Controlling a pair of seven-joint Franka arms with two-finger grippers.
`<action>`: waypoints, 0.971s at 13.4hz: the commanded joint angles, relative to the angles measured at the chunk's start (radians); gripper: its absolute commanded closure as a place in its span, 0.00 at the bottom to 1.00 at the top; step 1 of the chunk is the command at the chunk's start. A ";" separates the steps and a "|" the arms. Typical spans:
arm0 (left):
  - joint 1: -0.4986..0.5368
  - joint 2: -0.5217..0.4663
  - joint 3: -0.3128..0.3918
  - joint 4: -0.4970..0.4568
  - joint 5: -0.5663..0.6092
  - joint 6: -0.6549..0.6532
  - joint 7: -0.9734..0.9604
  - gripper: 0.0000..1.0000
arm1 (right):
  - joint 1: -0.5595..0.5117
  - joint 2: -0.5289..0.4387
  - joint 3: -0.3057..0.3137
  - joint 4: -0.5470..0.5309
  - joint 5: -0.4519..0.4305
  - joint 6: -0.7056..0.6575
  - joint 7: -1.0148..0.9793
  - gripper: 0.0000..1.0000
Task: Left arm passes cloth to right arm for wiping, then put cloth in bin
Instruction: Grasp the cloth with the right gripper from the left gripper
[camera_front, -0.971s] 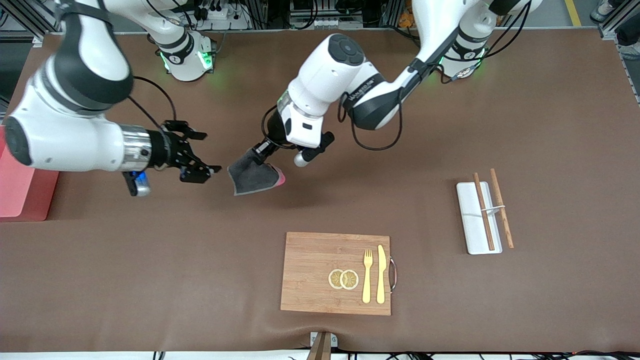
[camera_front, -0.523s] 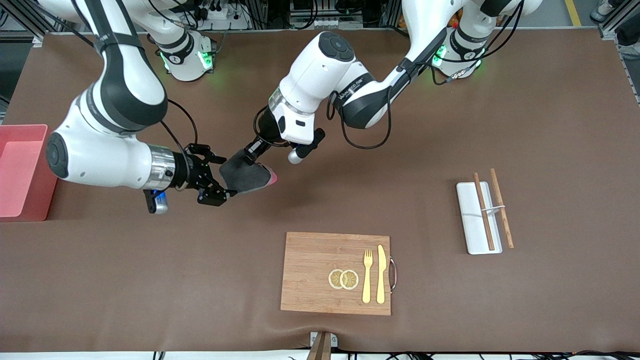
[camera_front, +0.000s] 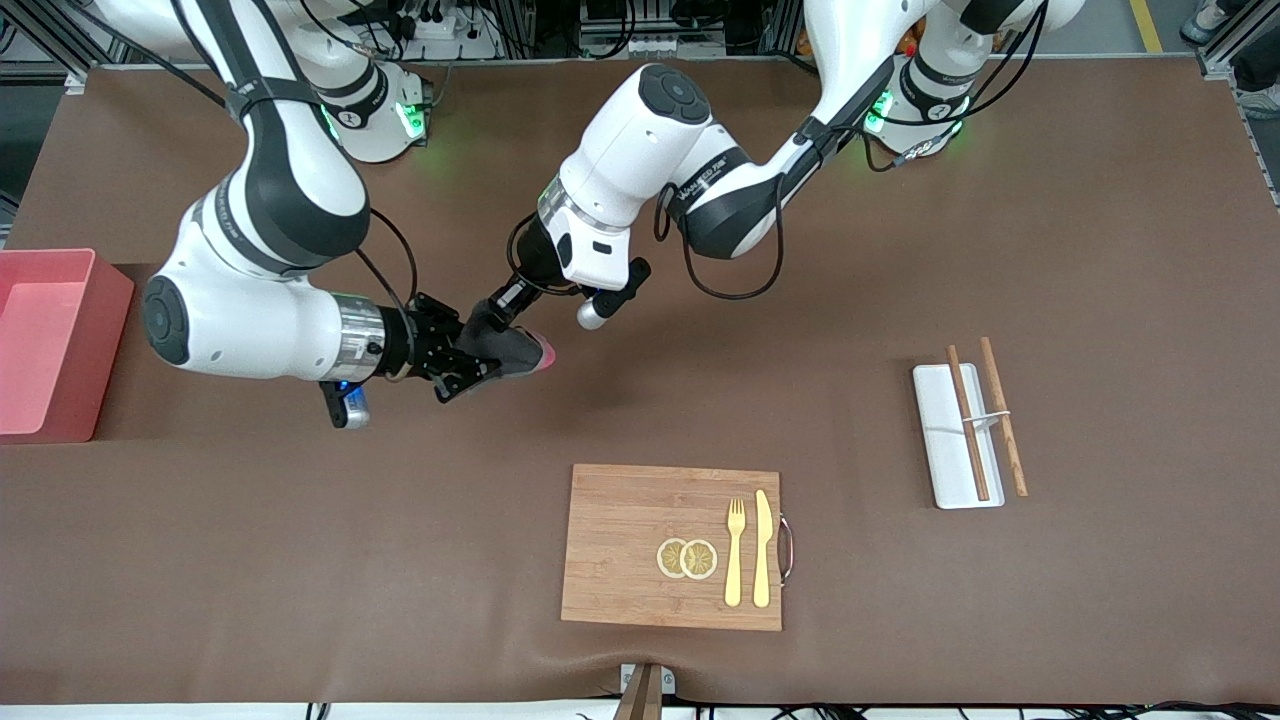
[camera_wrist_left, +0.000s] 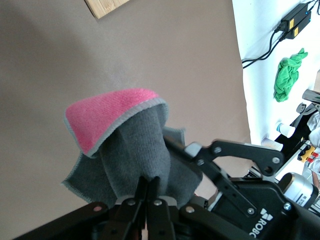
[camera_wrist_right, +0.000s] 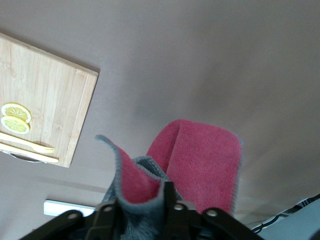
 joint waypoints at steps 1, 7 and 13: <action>-0.011 0.021 0.007 0.032 0.011 0.010 -0.023 1.00 | 0.005 0.003 -0.006 0.011 0.016 -0.003 -0.019 1.00; 0.000 0.015 0.007 0.026 0.008 -0.004 -0.029 0.42 | -0.032 0.009 -0.012 0.007 0.002 -0.004 -0.258 1.00; 0.090 -0.094 0.010 0.026 0.020 -0.232 0.002 0.00 | -0.037 0.194 -0.015 -0.006 -0.103 0.160 -0.510 1.00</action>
